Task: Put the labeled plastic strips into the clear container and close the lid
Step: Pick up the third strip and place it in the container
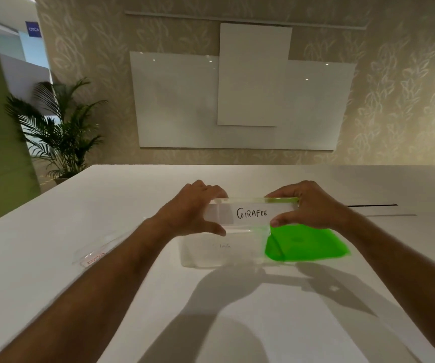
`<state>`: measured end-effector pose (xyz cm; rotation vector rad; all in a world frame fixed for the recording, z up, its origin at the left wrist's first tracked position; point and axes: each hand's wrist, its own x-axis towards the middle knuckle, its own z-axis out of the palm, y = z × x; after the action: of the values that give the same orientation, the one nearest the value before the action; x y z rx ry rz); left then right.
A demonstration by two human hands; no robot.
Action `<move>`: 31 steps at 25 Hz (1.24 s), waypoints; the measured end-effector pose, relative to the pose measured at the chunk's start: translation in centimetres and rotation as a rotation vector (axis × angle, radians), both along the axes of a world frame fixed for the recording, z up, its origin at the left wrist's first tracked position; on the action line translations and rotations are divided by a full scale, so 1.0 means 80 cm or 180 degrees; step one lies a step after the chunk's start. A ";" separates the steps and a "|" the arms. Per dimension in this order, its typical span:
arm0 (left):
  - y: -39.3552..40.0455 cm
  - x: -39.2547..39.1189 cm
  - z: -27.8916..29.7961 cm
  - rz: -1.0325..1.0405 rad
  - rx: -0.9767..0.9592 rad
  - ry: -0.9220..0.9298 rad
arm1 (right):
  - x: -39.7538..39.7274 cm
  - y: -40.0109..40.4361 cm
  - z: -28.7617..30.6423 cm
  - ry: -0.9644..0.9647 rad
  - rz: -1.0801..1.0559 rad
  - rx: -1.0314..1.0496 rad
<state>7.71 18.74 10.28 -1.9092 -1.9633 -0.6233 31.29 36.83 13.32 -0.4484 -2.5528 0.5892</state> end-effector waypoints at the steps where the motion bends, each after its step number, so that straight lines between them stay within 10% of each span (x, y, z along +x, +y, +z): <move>1: 0.002 -0.010 0.006 0.0007 -0.0076 -0.0082 | -0.010 0.005 0.002 0.0025 -0.0031 0.0045; 31: 0.117 -0.103 -0.058 0.1031 -0.2170 -0.0096 | -0.216 0.067 -0.098 -0.2462 -0.0083 0.1171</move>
<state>-0.49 28.11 5.60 -1.8307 -2.6586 0.1371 14.00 42.15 5.49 -0.6677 -3.2721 -0.1177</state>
